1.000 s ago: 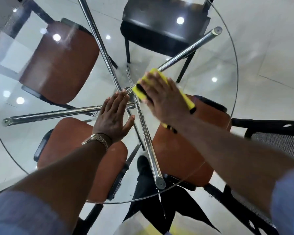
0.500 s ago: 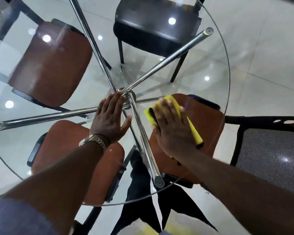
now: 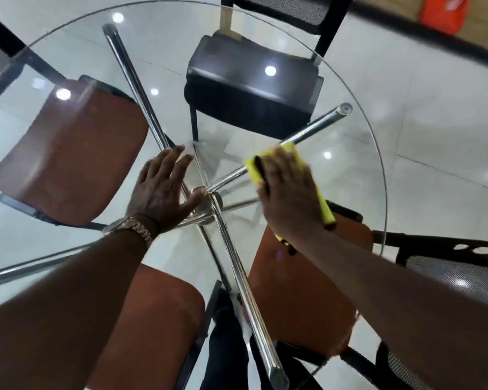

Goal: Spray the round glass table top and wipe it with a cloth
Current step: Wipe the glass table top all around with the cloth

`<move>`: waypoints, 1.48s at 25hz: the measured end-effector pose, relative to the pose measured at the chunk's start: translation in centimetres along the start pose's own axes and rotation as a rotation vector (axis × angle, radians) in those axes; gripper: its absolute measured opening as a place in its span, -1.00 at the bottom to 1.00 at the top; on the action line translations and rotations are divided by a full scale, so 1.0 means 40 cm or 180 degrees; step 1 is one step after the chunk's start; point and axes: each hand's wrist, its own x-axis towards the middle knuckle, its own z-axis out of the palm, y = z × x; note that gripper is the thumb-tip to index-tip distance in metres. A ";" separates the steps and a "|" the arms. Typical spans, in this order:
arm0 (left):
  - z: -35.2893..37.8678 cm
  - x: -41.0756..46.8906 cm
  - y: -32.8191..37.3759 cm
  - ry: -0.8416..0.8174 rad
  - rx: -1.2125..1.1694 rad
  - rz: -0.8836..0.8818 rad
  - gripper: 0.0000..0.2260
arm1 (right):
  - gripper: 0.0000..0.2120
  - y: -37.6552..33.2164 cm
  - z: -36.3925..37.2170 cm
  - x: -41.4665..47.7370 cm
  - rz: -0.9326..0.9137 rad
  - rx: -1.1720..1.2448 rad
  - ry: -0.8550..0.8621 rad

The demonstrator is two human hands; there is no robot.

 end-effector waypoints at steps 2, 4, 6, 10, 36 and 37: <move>0.009 0.004 -0.018 0.0117 -0.0125 -0.0067 -0.35 | -0.47 0.007 0.039 0.225 -0.0860 -0.0022 -0.0022; 0.014 0.006 -0.022 0.0084 -0.0148 -0.0173 -0.34 | -0.48 0.100 0.045 0.433 -0.0632 -0.0054 0.0061; 0.012 0.010 -0.017 0.0083 -0.0154 -0.0201 -0.32 | -0.44 0.215 0.037 0.484 0.0480 -0.0188 0.0094; 0.001 0.009 -0.018 -0.0036 -0.0195 -0.0205 -0.30 | -0.42 0.188 -0.005 0.307 0.1558 -0.0171 0.0312; -0.060 -0.126 -0.397 0.0524 -0.0089 -0.1559 -0.37 | -0.34 -0.137 0.082 0.534 0.0442 -0.0294 0.0026; -0.060 -0.122 -0.391 0.0437 -0.0137 -0.1552 -0.35 | -0.36 -0.174 0.093 0.499 0.0237 -0.0277 -0.0046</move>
